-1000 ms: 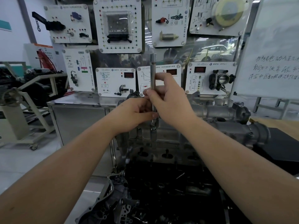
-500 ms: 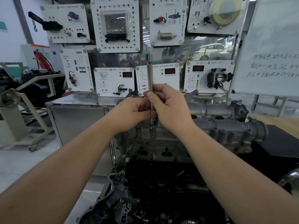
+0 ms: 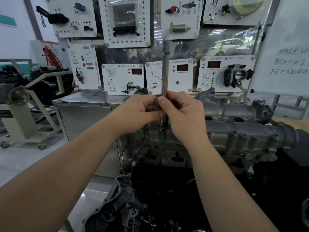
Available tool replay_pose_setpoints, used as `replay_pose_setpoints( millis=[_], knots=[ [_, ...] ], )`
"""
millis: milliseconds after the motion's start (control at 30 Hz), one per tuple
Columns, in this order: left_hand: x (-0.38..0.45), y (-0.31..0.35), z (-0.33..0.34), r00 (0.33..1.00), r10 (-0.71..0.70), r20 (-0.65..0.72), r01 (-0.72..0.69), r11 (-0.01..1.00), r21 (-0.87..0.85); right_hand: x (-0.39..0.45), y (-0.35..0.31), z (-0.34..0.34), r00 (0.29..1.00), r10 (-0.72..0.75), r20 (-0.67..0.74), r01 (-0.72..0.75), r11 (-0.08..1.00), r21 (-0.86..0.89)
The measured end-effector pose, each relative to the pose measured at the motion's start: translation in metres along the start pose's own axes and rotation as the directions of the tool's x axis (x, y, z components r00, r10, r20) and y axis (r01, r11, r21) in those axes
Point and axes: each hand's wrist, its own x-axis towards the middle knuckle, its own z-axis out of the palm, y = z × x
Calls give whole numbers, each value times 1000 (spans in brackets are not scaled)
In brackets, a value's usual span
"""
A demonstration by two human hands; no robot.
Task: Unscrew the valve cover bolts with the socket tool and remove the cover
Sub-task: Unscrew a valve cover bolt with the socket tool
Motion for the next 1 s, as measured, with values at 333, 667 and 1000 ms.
replay_pose_setpoints(
  millis=[333, 667, 1000],
  knots=[
    [-3, -1, 2, 999, 29, -24, -27, 995, 91, -4, -4, 7, 995, -49, -91, 62, 987, 149],
    [-3, 2, 1, 998, 52, -38, -46, 988, 149, -7, -2, 8, 994, -104, -45, 103, 994, -32],
    [-4, -3, 0, 999, 31, -12, -30, 997, 75, -9, -1, 2, 998, -50, -49, 55, 993, 107]
  ],
)
